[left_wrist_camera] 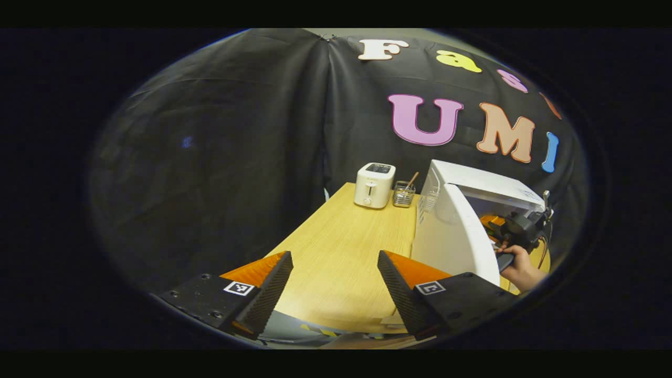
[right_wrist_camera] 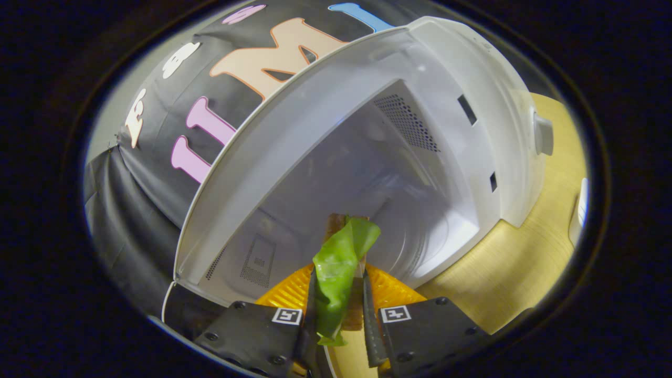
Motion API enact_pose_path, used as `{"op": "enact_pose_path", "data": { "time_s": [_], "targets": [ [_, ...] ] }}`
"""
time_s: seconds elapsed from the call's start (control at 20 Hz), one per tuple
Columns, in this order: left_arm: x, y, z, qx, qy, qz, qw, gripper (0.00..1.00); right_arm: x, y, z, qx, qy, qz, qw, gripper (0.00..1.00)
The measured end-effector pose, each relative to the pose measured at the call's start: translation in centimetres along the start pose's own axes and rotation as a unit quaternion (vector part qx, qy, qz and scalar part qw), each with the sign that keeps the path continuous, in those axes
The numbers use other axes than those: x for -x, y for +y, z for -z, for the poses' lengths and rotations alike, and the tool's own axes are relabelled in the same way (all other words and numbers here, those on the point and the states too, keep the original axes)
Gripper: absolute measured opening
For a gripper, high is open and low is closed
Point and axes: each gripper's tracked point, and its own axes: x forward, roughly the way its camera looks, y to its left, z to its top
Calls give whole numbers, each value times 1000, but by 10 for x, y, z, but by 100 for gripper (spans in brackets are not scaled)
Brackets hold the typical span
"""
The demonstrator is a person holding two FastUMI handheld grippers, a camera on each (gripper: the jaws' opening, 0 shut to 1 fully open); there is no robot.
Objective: Open the microwave oven with the left hand, put the food in, and close the microwave oven.
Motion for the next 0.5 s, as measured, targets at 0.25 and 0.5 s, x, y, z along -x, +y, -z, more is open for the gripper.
{"op": "enact_pose_path", "data": {
  "time_s": [0.25, 0.5],
  "targets": [
    [5, 7, 6, 3, 10, -12, 1000, 94, -16, -12, -13, -6, -15, 22, 1000, 36],
    [6, 3, 8, 1, 17, -14, 1000, 96, -19, -24, -20, 26, -37, 54, 997, 48]
  ]
}}
